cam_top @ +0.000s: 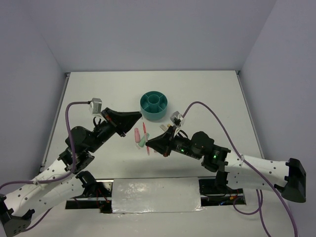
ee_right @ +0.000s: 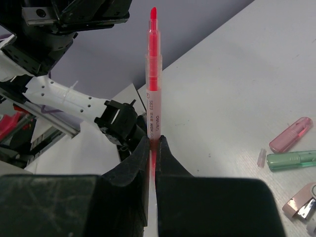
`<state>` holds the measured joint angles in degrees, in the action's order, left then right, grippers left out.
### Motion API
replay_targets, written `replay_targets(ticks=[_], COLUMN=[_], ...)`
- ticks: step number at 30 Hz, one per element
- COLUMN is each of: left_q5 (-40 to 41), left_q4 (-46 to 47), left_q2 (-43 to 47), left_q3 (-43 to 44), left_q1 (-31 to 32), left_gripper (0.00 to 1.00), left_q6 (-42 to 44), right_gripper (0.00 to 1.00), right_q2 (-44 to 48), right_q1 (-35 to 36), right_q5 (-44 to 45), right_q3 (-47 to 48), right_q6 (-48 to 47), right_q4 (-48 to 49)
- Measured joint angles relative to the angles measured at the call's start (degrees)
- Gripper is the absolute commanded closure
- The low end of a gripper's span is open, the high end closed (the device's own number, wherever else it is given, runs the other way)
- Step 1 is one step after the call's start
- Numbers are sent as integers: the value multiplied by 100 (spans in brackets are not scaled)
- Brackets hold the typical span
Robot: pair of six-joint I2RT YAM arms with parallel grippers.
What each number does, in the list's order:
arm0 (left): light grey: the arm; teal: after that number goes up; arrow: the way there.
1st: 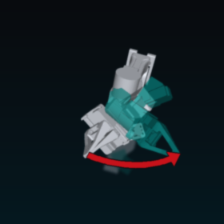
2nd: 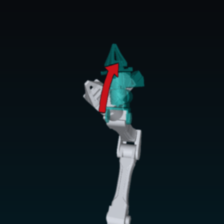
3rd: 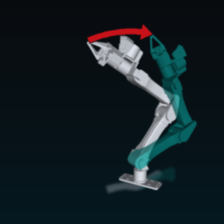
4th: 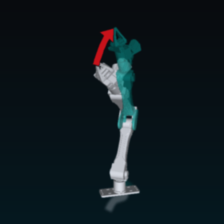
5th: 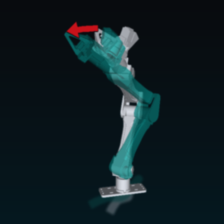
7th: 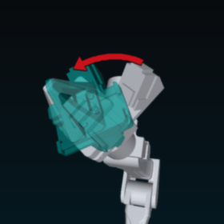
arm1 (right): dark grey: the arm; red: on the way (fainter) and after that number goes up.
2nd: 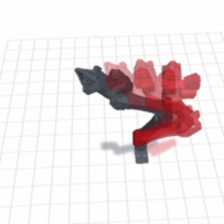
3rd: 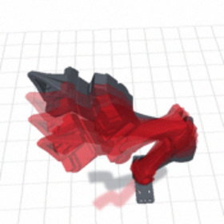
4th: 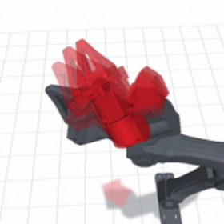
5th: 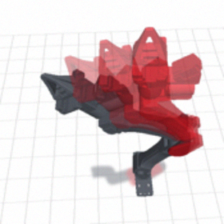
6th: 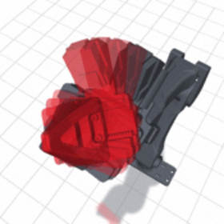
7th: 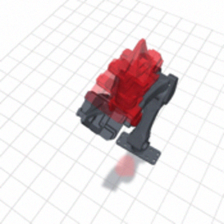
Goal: Sort the stationery into containers
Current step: Close the pen cap on the pen.
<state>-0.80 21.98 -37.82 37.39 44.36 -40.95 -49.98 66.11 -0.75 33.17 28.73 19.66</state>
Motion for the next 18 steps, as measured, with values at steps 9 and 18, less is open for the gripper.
replay_targets(ticks=[9,18], left_q5=[-105,-140], left_q4=[98,238], left_q2=[15,-94], left_q3=[-26,-46], left_q1=[0,0], left_gripper=[100,100], left_q6=[-131,-157], right_gripper=[100,100], right_q2=[-28,-31], right_q1=[0,0], right_q5=[168,201], right_q3=[109,160], right_q6=[-127,-160], right_q4=[-175,-229])
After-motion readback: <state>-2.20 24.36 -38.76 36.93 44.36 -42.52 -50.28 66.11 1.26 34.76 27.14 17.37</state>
